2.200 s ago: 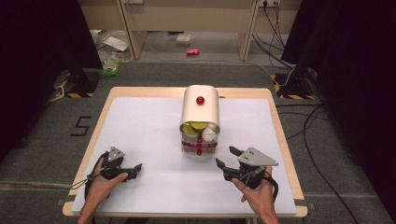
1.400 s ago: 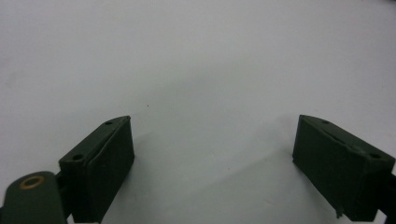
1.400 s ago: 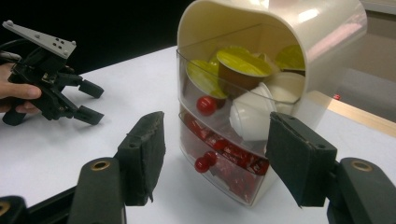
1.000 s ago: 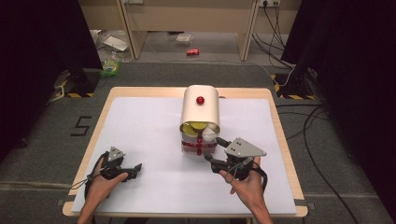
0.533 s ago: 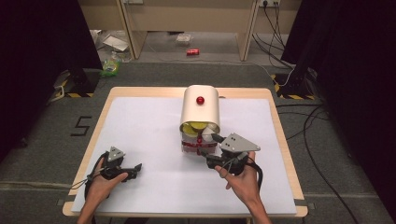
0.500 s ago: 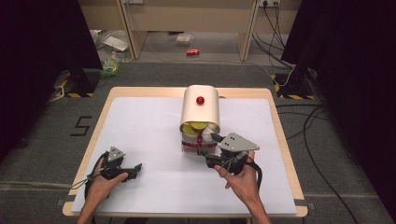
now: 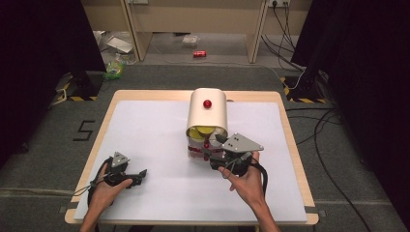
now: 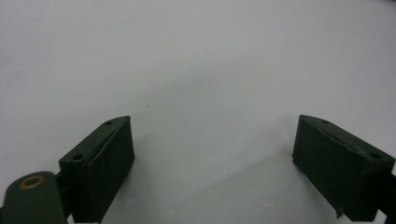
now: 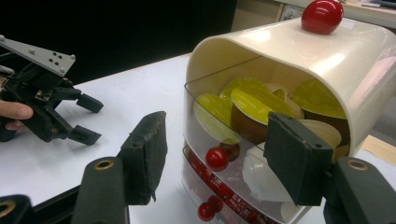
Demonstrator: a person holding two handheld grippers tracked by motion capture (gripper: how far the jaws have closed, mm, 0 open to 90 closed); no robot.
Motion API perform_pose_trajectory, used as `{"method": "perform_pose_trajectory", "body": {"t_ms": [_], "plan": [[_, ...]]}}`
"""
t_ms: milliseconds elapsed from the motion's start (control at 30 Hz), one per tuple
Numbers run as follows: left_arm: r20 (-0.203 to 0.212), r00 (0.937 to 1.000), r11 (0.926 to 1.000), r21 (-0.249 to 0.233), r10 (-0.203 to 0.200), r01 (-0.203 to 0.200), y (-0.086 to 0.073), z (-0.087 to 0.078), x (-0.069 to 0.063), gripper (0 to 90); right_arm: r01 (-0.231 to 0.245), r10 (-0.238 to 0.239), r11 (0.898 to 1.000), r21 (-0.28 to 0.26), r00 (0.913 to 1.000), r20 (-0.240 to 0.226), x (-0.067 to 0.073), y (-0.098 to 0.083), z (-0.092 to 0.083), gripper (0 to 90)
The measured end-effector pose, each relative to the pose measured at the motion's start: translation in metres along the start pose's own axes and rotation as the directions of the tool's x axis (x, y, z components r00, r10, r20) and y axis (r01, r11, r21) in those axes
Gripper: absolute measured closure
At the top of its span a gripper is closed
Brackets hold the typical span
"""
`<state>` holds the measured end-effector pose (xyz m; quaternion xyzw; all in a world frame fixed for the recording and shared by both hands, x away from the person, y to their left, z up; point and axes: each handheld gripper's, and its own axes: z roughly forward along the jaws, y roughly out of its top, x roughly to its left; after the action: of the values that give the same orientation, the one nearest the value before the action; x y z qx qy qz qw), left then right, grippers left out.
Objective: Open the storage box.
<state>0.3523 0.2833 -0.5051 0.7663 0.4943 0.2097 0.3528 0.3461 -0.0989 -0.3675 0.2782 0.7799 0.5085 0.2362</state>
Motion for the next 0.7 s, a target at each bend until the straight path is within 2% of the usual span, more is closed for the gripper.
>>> {"method": "perform_pose_trajectory", "body": {"t_ms": [700], "plan": [[0.000,1.0000,1.0000,0.000,0.000,0.000,0.000,0.000,0.000,11.7,0.010,-0.010,1.000,0.002,0.9999,0.013,-0.003,0.003,0.013,39.3]]}}
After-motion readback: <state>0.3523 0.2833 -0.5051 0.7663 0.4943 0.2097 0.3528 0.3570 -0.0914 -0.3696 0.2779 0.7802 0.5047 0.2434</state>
